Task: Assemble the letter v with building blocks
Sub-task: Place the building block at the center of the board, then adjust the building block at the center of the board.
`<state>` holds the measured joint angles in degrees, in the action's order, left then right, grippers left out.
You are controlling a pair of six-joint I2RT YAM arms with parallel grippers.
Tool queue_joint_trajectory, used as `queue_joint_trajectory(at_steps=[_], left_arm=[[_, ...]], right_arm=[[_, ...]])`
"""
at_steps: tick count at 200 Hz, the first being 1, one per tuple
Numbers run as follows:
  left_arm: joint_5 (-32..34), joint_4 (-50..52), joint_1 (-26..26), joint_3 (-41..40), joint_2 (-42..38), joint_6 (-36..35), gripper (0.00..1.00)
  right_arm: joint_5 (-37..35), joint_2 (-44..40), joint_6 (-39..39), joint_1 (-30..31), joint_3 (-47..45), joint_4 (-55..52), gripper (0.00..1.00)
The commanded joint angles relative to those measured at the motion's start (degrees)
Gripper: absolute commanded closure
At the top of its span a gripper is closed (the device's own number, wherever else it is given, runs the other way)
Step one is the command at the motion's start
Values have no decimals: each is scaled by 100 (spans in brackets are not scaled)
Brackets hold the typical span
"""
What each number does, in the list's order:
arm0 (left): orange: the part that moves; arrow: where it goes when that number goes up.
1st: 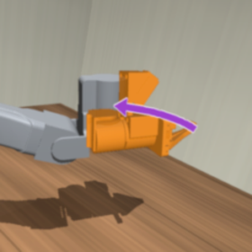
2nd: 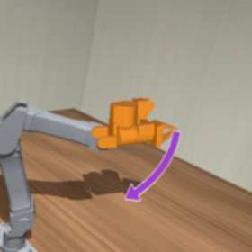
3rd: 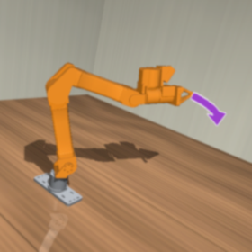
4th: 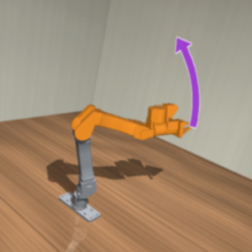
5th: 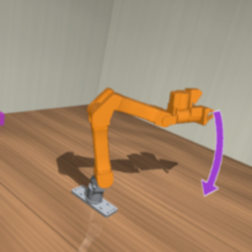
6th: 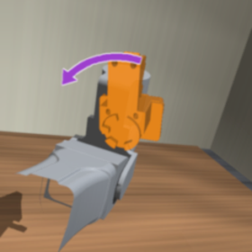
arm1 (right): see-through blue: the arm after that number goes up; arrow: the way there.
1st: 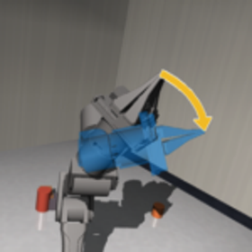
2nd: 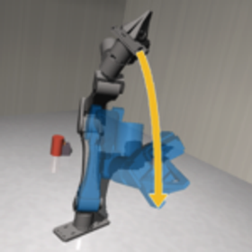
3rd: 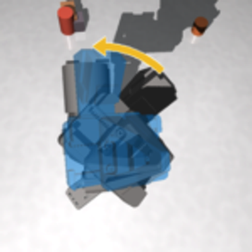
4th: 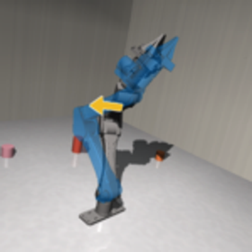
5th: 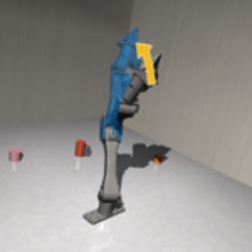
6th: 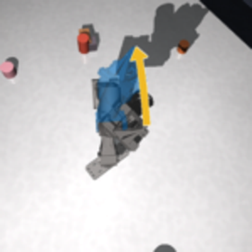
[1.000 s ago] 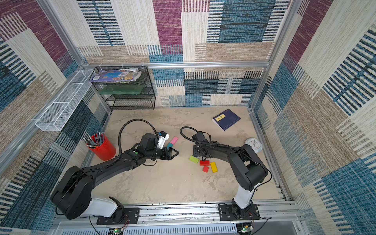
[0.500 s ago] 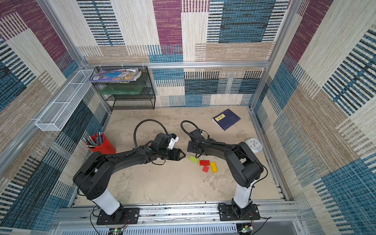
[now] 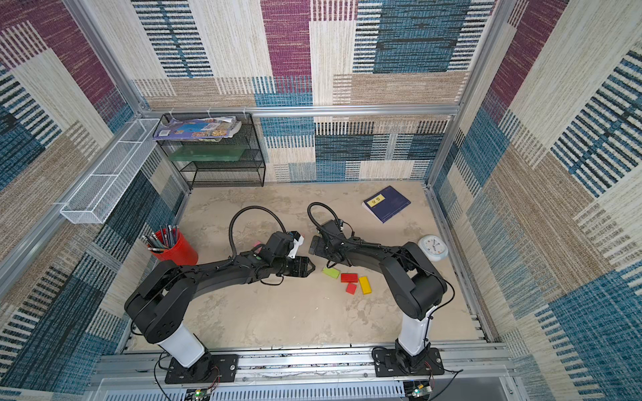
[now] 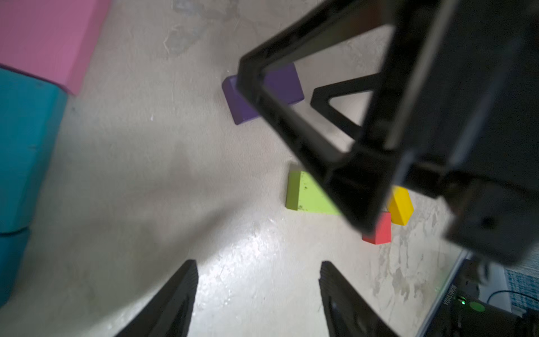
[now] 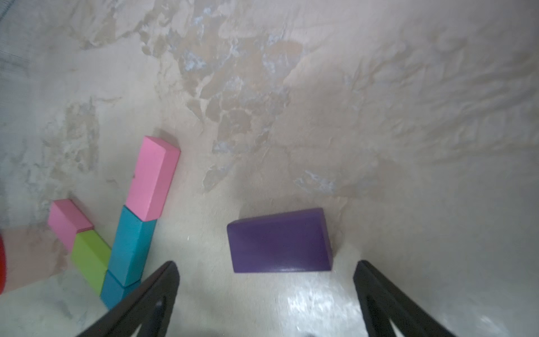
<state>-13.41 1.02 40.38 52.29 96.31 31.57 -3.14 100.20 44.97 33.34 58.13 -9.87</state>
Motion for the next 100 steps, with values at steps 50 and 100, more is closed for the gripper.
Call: queue_joint_trajectory(at_steps=[50, 100], left_arm=[[-190, -179, 1, 591, 748, 338, 69], [161, 768, 5, 1311, 1171, -4, 100]], right_arm=[[1674, 123, -1760, -1173, 38, 514, 72], [2345, 886, -2043, -1190, 581, 751, 96]])
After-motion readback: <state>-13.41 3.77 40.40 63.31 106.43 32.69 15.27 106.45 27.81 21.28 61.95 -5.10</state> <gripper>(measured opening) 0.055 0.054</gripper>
